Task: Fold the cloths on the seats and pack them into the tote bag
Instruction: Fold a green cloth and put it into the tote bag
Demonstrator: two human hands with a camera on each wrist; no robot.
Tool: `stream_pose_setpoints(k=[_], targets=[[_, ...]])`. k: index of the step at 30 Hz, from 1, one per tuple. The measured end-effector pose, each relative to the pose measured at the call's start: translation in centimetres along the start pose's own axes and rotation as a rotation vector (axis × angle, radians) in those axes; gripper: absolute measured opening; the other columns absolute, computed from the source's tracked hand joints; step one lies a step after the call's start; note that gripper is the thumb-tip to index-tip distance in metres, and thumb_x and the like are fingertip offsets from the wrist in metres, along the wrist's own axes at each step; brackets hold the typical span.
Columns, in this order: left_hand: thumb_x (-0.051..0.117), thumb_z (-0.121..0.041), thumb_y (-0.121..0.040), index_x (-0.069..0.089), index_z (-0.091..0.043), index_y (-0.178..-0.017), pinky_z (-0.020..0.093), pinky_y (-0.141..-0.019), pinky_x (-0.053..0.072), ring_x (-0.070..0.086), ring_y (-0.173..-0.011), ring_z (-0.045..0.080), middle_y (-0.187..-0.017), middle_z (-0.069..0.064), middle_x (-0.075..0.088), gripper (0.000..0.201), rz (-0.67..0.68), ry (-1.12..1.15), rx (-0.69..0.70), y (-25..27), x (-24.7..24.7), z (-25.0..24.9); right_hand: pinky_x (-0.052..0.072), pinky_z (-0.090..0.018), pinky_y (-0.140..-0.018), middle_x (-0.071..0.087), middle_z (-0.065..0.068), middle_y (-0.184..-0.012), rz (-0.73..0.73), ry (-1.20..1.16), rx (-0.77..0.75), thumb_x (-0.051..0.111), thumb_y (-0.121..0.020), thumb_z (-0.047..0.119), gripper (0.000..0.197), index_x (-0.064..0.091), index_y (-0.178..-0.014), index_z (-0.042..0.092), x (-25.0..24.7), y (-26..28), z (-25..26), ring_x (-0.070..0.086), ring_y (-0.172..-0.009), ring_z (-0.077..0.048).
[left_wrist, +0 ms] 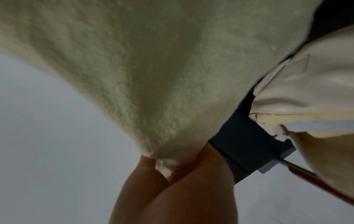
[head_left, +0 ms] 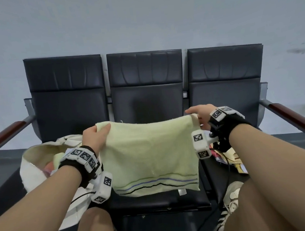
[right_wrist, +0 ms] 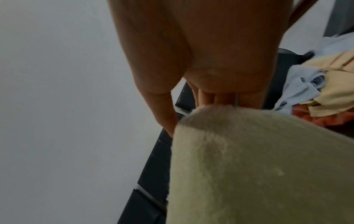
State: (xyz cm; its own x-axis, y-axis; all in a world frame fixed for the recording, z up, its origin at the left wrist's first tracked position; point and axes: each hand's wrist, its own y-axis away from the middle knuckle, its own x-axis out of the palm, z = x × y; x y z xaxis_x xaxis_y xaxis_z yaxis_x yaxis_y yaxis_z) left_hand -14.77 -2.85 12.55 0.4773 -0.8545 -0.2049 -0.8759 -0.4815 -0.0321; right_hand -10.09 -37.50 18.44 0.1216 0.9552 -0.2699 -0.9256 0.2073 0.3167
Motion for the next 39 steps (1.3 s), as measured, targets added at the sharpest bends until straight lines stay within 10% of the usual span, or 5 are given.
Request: stream_pose_setpoints(k=[4,10,17,28,39], targets=[[0.061,-0.006,-0.072,0.063,-0.009,-0.084,0.035,-0.074,0.046,0.056,-0.084,0.026,-0.085,0.009,0.059,0.013,0.202,0.110,-0.162,0.7,-0.1,0.0,0.051,-0.035,-0.070,0.060,-0.010,-0.085,0.109,-0.008,-0.039,0.074,-0.065,0.005,0.040,0.064,-0.104,0.007,-0.4,2.6,0.6,0.057,-0.070,-0.026],[0.050,0.003,-0.076,0.072,-0.001,-0.101,0.048,-0.092,0.055,0.065,-0.099,0.034,-0.101,0.016,0.071,0.034,0.192,-0.272,0.015,1.0,-1.5,-0.2,0.046,-0.021,-0.056,0.064,-0.007,-0.089,-0.049,0.333,-0.278,0.067,-0.082,-0.005,0.038,0.068,-0.110,0.020,-1.0,5.5,1.4,0.055,-0.061,-0.013],[0.068,-0.006,-0.078,0.067,-0.019,-0.069,0.041,-0.082,0.056,0.068,-0.089,0.032,-0.086,0.013,0.072,0.016,0.049,-0.335,0.070,2.4,-2.8,-2.2,0.057,-0.032,-0.080,0.072,-0.011,-0.098,-0.181,0.515,-0.295,0.069,-0.085,0.011,0.019,0.073,-0.104,0.009,-1.4,6.7,0.1,0.069,-0.084,-0.025],[0.082,-0.021,-0.070,0.073,-0.005,-0.079,0.044,-0.078,0.061,0.071,-0.081,0.030,-0.084,0.014,0.073,0.021,0.041,-0.304,-0.059,2.1,-3.1,-3.5,0.059,-0.039,-0.081,0.071,-0.001,-0.084,-0.201,0.352,-0.300,0.063,-0.085,0.025,0.019,0.076,-0.098,0.020,-2.5,6.5,-0.3,0.070,-0.079,-0.024],[0.046,0.007,-0.084,0.045,-0.007,-0.065,0.034,-0.067,0.038,0.045,-0.072,0.024,-0.069,0.008,0.044,0.023,0.090,-0.284,-0.112,-0.3,-0.9,-3.9,0.059,-0.044,-0.082,0.072,-0.005,-0.089,-0.081,0.335,-0.245,0.066,-0.086,0.030,0.018,0.074,-0.095,0.017,0.3,2.0,0.0,0.071,-0.083,-0.027]])
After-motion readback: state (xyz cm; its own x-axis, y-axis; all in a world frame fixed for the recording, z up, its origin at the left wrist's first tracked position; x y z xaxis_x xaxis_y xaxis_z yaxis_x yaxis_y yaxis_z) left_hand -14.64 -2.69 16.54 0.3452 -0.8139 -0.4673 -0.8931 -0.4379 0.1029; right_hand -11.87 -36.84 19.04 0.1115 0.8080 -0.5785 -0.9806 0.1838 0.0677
